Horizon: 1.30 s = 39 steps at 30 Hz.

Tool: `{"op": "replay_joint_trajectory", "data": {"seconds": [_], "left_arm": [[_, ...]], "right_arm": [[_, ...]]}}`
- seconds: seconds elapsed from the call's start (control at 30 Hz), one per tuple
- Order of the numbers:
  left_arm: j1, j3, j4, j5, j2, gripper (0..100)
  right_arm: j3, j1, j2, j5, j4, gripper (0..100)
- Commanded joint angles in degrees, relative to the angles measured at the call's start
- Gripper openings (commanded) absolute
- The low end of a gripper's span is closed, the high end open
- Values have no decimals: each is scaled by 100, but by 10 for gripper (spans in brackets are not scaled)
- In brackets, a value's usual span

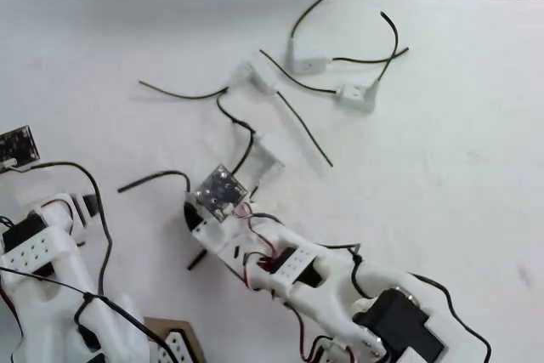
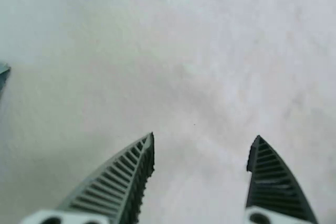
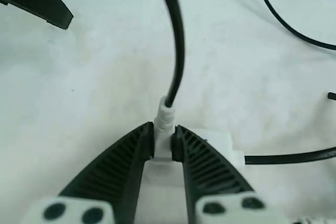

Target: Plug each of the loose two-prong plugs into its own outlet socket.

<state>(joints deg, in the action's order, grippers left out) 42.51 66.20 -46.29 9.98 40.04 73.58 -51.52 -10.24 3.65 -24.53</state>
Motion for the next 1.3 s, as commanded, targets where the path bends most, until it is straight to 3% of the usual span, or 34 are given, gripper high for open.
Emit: {"op": "replay_joint_trajectory", "data": {"seconds": [0.0, 0.17, 0.5, 0.73, 1.03, 1.17, 1.27], "left_arm": [[-75, -18, 97, 0, 110, 282], [-75, -18, 97, 0, 110, 282], [-75, -18, 97, 0, 110, 282], [-75, -18, 97, 0, 110, 282], [-75, -18, 97, 0, 110, 282], [-75, -18, 97, 0, 110, 282], [-75, -18, 97, 0, 110, 282]], "right_arm": [[-193, -4, 48, 105, 40, 17], [-220, -4, -22, 897, 875, 17], [-1363, 57, -171, 923, 3354, 17], [-1899, 989, -163, 941, 3037, 17], [-2066, 2123, 620, 1837, 1464, 19], [-2286, 2255, 1200, 1820, 1209, 25], [-2295, 2105, 1191, 1820, 1235, 108]]}}
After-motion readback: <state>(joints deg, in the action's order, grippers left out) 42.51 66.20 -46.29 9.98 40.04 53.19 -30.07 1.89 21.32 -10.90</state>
